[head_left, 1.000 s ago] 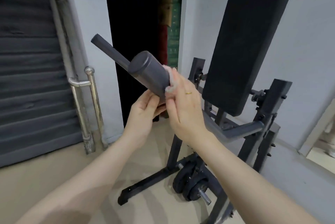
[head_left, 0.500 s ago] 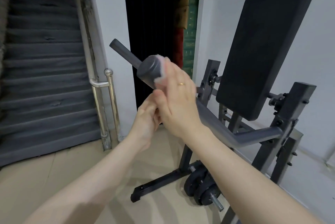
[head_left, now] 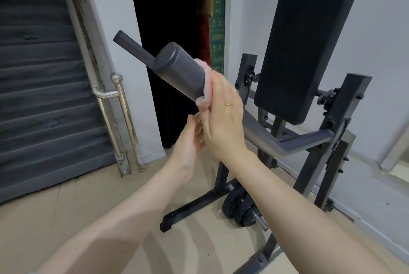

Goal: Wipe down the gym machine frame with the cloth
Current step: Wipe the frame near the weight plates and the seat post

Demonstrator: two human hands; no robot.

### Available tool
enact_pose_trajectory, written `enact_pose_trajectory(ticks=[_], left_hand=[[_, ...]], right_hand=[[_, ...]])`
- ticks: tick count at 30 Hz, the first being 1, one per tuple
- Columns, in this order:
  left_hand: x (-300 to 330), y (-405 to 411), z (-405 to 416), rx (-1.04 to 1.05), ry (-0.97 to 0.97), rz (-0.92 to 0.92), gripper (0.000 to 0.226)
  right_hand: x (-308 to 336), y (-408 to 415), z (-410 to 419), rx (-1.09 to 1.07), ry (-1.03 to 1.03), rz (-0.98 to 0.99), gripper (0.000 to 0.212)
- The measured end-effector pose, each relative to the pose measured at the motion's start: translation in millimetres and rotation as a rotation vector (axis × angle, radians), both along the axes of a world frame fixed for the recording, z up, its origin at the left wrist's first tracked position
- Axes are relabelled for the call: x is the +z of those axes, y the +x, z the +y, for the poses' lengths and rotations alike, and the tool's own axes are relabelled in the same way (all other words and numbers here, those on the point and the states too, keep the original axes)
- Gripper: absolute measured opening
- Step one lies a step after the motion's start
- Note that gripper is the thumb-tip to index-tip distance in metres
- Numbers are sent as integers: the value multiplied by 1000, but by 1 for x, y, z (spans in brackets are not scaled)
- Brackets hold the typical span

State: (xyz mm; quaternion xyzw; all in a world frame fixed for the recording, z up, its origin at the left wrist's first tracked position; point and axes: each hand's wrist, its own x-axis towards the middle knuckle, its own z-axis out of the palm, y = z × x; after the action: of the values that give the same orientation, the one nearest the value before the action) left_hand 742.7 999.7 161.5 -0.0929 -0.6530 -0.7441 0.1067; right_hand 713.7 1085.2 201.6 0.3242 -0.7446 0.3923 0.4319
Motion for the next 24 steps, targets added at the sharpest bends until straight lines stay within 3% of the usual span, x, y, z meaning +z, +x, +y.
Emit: enact_pose_trajectory(ticks=[3,6,9,14,17,20,24], left_hand=[[-7,-3,4,0,15,-26,42],[-17,-10,10,33,1,-49,44],[-24,-20,28,61,-6,-40,39],[-37,-31,66,149,5,-48,26],[-45,-30,83,179,-21,-56,44],[-55,-35,98,303,-17,-76,33],[-61,-45,119,310,76,-71,42]], right_hand=[[-41,-14,40,-29,-31,-167,59],[-73,-25,78,-114,-57,-379,49],[-64,-32,74,-74,1,-255,61],[-58,-46,81,240,161,-130,69],[-104,-64,131,188,160,-319,67],[-124,-77,162,42,251,-404,57],[-97,-72,133,220,267,-372,60]])
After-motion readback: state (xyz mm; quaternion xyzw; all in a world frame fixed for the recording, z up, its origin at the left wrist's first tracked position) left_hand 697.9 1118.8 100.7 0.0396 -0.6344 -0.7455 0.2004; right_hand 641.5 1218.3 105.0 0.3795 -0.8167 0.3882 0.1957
